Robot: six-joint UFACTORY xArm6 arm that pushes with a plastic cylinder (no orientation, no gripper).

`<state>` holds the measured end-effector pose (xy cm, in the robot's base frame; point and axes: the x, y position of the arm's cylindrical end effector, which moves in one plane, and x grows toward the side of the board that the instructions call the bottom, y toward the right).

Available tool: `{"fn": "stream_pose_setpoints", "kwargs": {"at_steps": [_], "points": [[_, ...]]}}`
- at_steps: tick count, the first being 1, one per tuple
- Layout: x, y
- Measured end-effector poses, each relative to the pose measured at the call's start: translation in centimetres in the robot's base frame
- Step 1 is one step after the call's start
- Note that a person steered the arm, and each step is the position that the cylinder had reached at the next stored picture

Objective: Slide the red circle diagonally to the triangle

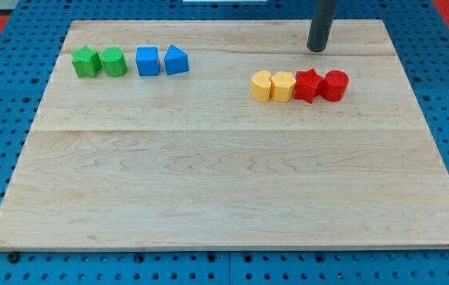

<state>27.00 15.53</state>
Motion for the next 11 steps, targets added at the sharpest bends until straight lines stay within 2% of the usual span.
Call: {"fn": "stream_pose_setpoints", "kwargs": {"at_steps": [2,4,5,6,7,8,9,11], "points": [[9.6,-1.7],[12.9,2.7],[9.0,1.8],[6.6,7.2],[16.0,6.9],[16.2,-4.2],[16.2,-10.3],[15.9,-10.3]]}}
